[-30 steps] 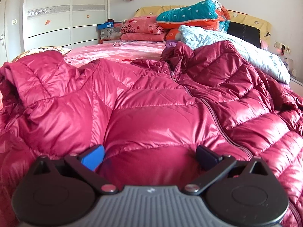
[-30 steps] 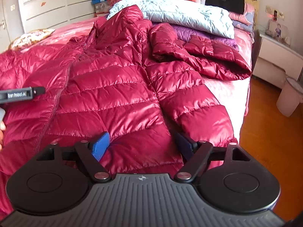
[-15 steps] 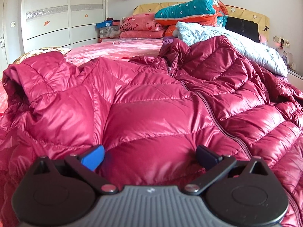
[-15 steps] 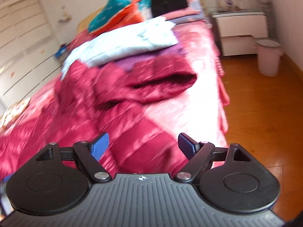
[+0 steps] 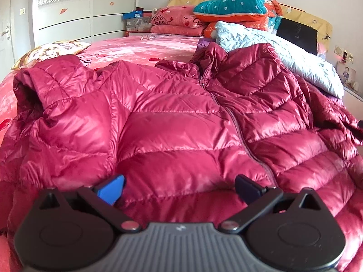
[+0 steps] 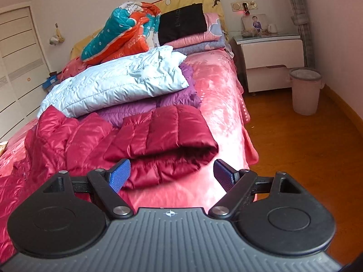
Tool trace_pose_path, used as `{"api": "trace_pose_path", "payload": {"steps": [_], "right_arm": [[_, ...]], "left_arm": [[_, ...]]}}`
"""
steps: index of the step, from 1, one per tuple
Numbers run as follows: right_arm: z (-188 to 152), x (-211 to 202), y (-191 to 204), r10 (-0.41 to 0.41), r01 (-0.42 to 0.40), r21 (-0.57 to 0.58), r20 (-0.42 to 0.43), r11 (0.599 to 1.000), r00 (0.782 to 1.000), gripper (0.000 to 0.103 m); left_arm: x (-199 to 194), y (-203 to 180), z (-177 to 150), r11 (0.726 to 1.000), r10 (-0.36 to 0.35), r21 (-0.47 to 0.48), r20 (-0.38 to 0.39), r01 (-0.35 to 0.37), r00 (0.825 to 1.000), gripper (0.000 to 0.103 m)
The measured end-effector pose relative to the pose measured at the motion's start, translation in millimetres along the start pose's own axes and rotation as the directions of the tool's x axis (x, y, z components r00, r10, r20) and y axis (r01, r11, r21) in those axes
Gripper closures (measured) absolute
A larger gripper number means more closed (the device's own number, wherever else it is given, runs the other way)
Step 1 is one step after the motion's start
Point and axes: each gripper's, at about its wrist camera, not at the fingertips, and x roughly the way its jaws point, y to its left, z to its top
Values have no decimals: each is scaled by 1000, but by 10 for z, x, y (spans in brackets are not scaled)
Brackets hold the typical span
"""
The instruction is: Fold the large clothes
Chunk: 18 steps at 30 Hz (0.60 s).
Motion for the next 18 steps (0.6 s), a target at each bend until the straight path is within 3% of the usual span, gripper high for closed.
{"api": "trace_pose_path", "payload": {"steps": [5,10,14,18], "right_arm": [[-22,242,227,-60,58,-173,-2,983,998,3],[-88,450,474,-130,142,-390,56,910,990,2],[-128,614,579,-141,159,-485,73,860,987,1],[-123,689,611,-96,113,-517,60,849,994,0]], "left_arm": [[-24,-34,73,999,-9,-40,25,10,1000,1],[-13,-89,120,999,-33,-33,54,35,998,1],[17,-162,138,997,-67,-19,64,68,996,1],[63,-257,168,995,-99,-1,76,99,992,1]]}}
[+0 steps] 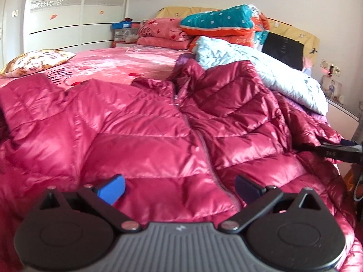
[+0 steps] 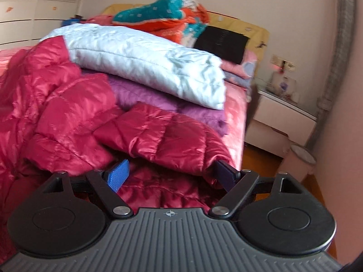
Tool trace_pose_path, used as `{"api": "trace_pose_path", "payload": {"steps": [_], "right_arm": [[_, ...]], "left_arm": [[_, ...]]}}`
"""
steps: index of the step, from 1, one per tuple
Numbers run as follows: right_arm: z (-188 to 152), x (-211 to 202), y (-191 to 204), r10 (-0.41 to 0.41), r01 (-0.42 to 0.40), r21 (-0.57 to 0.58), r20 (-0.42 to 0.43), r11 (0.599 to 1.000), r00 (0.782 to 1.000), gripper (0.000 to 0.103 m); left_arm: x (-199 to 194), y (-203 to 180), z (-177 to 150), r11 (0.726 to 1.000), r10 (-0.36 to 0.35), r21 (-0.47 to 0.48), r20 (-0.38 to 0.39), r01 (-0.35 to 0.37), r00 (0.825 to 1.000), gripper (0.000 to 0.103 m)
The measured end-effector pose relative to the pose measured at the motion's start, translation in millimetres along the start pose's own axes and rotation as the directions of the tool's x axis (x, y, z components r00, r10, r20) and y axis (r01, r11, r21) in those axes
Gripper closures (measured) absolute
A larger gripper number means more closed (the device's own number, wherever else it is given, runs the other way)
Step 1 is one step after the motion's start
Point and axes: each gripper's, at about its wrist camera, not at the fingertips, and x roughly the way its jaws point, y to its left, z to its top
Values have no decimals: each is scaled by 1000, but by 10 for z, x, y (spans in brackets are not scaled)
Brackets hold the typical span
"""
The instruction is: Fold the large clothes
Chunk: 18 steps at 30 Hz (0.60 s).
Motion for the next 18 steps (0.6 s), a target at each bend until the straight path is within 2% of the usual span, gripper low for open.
{"api": "trace_pose_path", "payload": {"steps": [6,11,18], "right_arm": [[0,-2,213,-37,44,-147,51,988,998,0],[28,-20,339,-76,93,-215,89,972,993,0],[8,-59,619,-157,219,-364,191,906,969,0]], "left_arm": [[78,-85,56,999,-41,4,19,41,999,1],[133,-97,145,998,-60,0,43,60,997,1],[235,-69,227,996,-86,-7,61,87,994,1]]}}
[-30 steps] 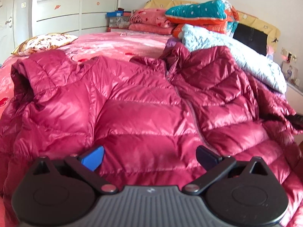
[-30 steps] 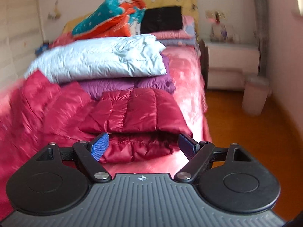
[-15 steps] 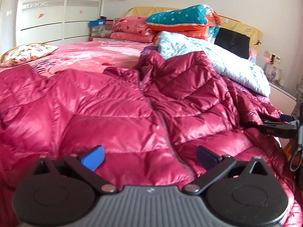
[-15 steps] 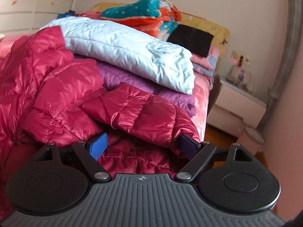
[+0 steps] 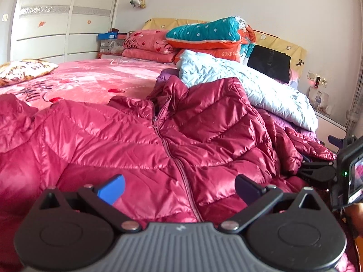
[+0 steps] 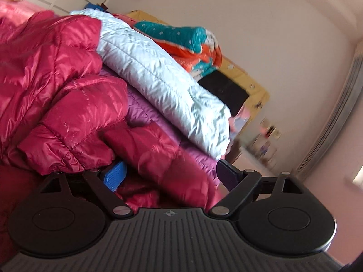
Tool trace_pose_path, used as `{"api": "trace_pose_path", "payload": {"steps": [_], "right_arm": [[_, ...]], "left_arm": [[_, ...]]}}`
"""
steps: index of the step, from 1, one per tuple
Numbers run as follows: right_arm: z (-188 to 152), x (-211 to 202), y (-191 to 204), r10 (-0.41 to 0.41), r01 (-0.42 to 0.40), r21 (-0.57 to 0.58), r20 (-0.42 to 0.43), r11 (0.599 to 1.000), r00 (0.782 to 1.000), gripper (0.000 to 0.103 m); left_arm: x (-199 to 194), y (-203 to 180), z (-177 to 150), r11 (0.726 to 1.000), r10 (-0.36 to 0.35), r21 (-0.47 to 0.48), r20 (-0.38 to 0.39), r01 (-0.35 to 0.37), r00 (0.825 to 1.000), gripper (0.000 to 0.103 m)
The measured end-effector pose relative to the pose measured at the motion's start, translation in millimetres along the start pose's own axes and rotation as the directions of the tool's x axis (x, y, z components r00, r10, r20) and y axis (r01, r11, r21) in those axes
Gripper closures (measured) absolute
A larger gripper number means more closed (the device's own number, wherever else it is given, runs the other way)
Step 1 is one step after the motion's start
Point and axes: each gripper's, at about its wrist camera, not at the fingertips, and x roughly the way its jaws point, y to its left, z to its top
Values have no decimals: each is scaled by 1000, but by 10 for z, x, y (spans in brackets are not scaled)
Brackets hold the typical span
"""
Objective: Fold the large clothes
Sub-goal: 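Grasp the red jacket sleeve with the right gripper and lift it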
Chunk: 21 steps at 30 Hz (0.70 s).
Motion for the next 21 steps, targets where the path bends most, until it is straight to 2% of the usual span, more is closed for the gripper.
{"api": "trace_pose_path", "payload": {"steps": [3,7,8,9,11,14,17,21], "right_arm": [[3,13,59,11,-11,-15,-7,1000,1000,0],[11,104,5,64,-63,30,-34,998,997,3],[8,125,-10,76,-75,35,-38,997,996,15],[4,168,-27,93,-91,38,-47,995,995,24],[15,201,-8,126,-124,32,-60,992,990,59],[53,191,67,144,-144,2,-67,990,987,81],[111,161,14,157,-154,34,-77,987,985,89],[211,147,-192,166,-153,148,-75,977,983,91]], "left_arm": [[41,46,10,999,-21,-34,-11,20,1000,1],[51,93,11,997,-43,-58,-22,41,999,1],[57,109,9,997,-47,-64,-24,45,999,1],[63,123,7,996,-50,-71,-28,48,998,1],[64,152,4,995,-56,-83,-33,53,998,1],[50,196,11,993,-63,-100,-31,59,998,1],[34,242,30,991,-68,-118,-23,65,997,1],[-4,315,58,987,-84,-136,0,83,997,1]]}}
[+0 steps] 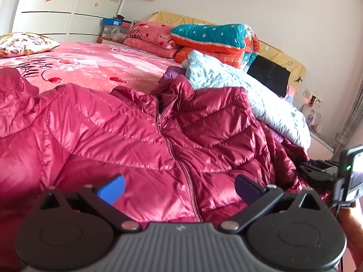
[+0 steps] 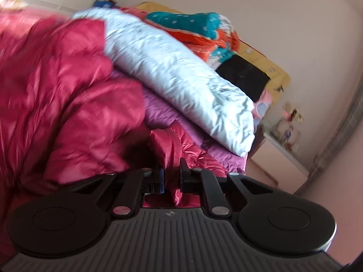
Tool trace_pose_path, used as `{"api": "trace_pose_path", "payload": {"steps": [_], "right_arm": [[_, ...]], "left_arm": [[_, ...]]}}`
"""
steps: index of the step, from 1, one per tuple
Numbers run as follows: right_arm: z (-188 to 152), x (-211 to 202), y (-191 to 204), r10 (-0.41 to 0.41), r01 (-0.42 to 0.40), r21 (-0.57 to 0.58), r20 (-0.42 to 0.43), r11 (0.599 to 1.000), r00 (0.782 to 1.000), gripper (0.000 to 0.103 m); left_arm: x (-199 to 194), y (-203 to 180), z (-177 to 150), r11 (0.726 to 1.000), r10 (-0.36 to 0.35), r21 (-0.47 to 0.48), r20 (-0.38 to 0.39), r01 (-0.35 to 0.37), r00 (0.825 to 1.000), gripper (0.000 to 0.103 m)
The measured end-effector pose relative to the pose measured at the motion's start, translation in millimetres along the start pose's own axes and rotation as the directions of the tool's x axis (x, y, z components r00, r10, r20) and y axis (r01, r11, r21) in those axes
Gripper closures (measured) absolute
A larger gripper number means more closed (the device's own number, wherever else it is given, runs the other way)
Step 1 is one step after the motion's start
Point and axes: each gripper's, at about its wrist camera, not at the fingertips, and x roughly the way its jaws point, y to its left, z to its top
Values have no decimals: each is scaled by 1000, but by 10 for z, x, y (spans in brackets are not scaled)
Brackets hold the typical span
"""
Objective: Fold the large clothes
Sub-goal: 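Grasp the red jacket sleeve with the right gripper and lift it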
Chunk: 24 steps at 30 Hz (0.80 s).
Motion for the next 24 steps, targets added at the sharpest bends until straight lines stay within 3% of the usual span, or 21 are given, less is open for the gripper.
{"api": "trace_pose_path", "payload": {"steps": [5,10,13,18,22,24], "right_arm": [[155,-164,-312,67,-69,262,17,963,998,91],[130,-250,-565,190,-180,571,42,801,981,91],[122,-245,-588,210,-185,639,37,747,977,91],[324,-401,-736,221,-239,715,120,657,968,91],[773,-620,-814,248,-340,713,235,613,940,91],[1051,-717,-794,276,-409,692,301,595,913,90]], "left_arm": [[-23,85,43,1000,-11,-4,23,11,1000,1],[-37,181,68,999,-21,-28,23,22,1000,1],[-54,232,77,999,-22,-40,26,23,999,1],[-109,326,122,997,-31,-70,49,34,998,1],[-177,409,172,994,-36,-103,71,43,997,1],[-217,443,192,993,-36,-111,81,45,996,1]]}}
